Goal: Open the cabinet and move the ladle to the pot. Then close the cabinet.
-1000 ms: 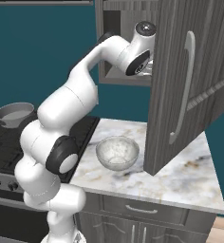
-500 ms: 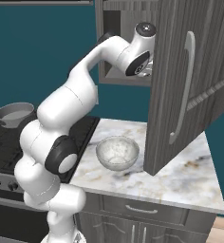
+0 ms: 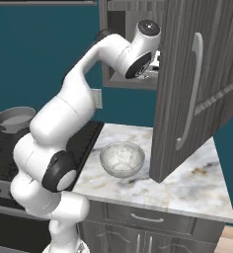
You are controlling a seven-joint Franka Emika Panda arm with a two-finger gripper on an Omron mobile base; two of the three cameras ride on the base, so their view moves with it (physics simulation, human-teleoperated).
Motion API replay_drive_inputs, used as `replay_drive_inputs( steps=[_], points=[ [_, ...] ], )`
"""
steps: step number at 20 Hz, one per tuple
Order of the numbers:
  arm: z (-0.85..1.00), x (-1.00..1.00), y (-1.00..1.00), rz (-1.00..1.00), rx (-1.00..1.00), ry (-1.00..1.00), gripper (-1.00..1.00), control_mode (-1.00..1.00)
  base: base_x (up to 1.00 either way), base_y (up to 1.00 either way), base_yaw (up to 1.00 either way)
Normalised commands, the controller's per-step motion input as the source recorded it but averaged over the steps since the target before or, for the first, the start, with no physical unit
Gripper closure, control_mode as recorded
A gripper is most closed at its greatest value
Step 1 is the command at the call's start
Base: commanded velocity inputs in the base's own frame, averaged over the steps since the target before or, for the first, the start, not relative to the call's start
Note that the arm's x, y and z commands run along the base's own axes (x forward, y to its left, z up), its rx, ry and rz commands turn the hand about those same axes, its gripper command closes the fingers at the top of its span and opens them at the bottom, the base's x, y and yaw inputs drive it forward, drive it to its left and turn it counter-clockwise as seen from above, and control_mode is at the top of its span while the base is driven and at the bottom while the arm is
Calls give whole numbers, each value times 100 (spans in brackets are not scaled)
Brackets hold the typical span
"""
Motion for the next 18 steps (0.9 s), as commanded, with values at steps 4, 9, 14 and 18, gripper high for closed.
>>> replay_drive_inputs(
  steps=[4, 9, 14, 18],
  points=[
    [4, -100, 31, 2, 0, -18, 100, -100, 0, 0, 0],
    [4, -100, 28, 0, -1, -14, 100, -100, 0, 0, 0],
    [0, -100, 55, 0, -3, -4, 100, -100, 0, 0, 0],
    [0, -100, 89, 0, -6, 2, 100, -100, 0, 0, 0]
  ],
)
